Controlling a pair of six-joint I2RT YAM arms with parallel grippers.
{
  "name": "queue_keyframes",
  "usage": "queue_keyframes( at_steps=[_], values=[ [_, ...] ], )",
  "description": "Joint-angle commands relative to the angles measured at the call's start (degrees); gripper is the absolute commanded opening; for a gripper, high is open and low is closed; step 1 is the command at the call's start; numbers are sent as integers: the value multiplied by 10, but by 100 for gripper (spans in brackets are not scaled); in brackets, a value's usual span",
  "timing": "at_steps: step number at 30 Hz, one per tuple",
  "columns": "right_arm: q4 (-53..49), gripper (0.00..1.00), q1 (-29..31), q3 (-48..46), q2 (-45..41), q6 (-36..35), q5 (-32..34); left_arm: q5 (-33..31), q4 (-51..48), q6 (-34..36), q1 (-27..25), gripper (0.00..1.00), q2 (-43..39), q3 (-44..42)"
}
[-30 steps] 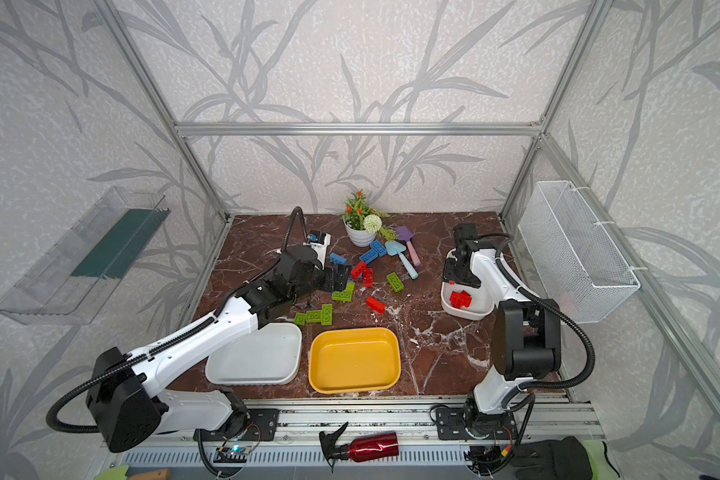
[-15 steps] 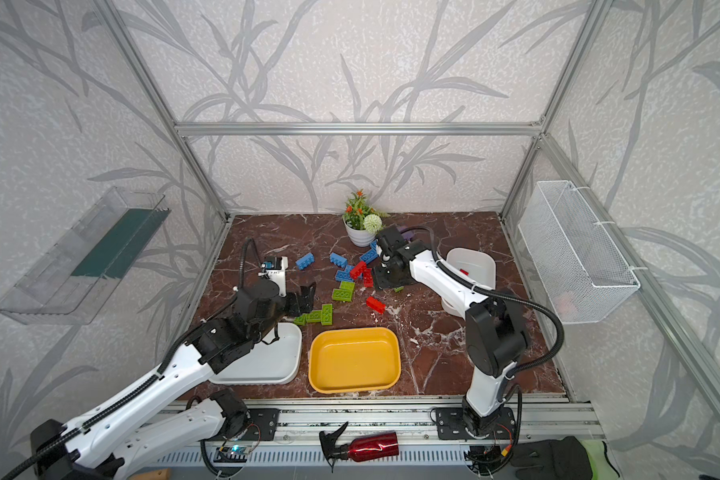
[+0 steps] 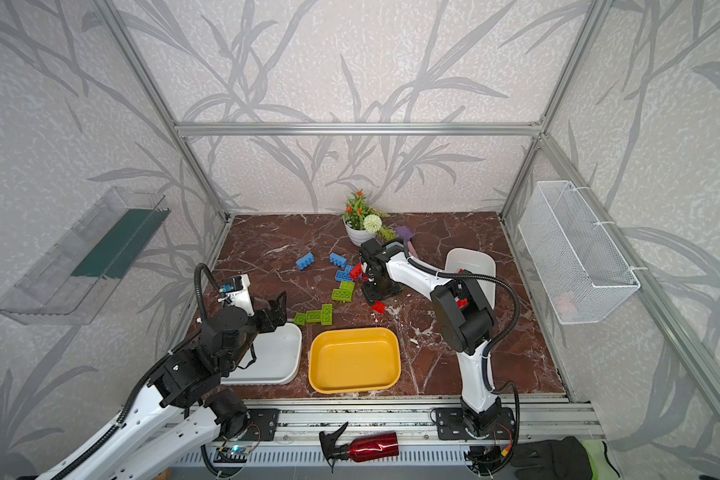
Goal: Sort the legos into containers by color
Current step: 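Reach the right gripper to a red brick beside the yellow tray and grasp, then move the red brick with the right gripper into the white tub and release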
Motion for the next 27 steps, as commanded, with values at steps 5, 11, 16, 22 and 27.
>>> queue_keyframes(
  at_steps=[5,11,16,22,27],
  values=[
    [-6,49,0,15,30,-13,-24,-29,-1,4,2,91,9,-4],
    [-13,21,-1,14,20,-11,1,-13,37,33,7,91,54,10],
    [-34,15,-12,25,-14,-8,32,28,85,62,21,91,120,34],
    [-47,15,-79,23,-83,-5,69,97,133,96,35,91,226,90],
    [-48,15,-174,9,-123,13,109,157,139,122,36,91,320,165]
  ],
)
